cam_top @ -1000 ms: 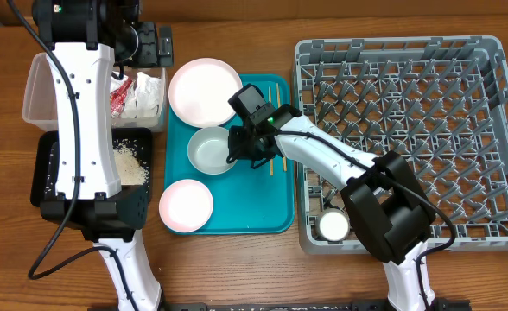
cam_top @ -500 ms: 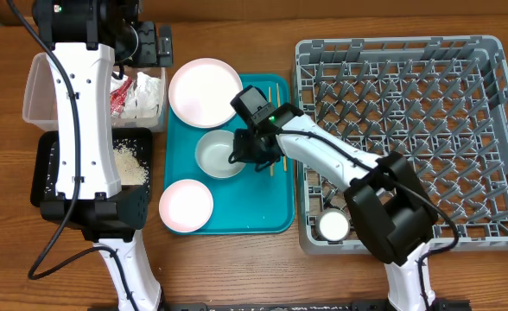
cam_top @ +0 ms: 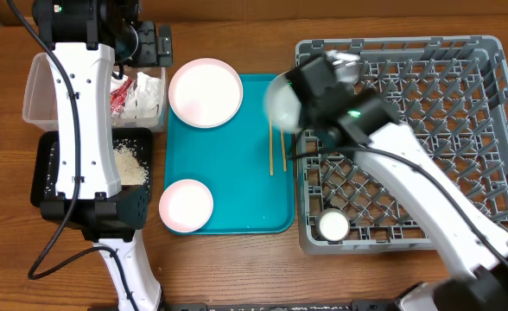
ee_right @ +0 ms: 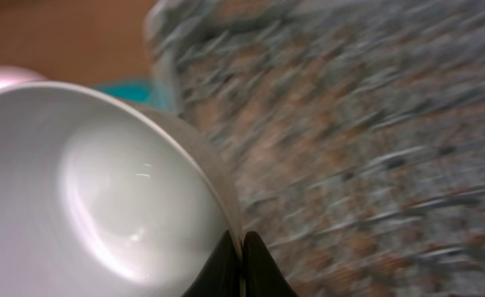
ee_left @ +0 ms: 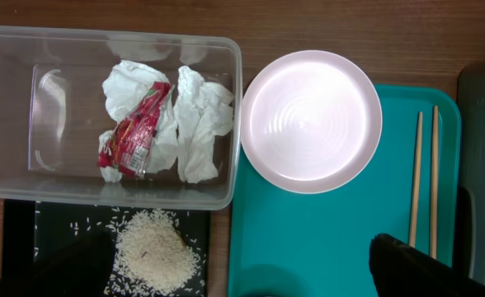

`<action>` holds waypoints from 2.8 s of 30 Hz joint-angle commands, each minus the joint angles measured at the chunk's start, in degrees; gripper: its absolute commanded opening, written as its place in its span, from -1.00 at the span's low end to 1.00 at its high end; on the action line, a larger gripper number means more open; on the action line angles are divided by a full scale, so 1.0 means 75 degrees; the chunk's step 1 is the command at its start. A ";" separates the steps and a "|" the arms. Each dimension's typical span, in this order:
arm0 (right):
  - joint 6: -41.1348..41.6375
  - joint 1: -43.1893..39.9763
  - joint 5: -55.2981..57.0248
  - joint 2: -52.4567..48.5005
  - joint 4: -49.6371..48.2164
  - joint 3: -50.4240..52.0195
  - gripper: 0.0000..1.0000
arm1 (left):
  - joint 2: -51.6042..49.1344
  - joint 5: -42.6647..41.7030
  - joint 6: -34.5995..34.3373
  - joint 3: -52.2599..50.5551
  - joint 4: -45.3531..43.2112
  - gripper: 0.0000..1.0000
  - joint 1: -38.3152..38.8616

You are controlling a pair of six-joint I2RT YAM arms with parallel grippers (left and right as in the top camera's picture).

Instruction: Sort waste into correct bins and load items into the dishwasher

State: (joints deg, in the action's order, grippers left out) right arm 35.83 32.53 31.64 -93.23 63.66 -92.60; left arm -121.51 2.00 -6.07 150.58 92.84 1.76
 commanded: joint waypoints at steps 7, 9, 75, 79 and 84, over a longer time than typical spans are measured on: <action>-0.0020 -0.0388 0.5718 -0.0615 -0.0370 -0.0096 -0.92 | 0.0117 0.0076 -0.0105 0.0137 -0.0032 1.00 -0.0044; -0.0347 -0.0455 0.6030 -0.0973 -0.0752 -0.0096 -0.92 | 0.0117 0.0073 -0.0105 0.0137 -0.0032 1.00 -0.0044; -0.0761 0.1090 -0.4106 -0.1789 -0.0629 -0.1078 0.81 | 0.0117 0.0076 -0.0105 0.0137 -0.0032 1.00 -0.0044; -0.0533 0.1189 -0.5068 -0.1792 -0.0758 -0.0638 0.83 | 0.0117 0.0073 -0.0105 0.0137 -0.0032 1.00 -0.0044; -0.0539 0.1588 -0.5464 -0.1792 -0.1244 0.0087 0.79 | 0.0117 0.0073 -0.0105 0.0137 -0.0032 1.00 -0.0044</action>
State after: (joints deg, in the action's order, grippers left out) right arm 30.13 42.30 -3.75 -106.41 55.64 -94.26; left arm -121.51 2.02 -6.07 150.58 92.77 1.76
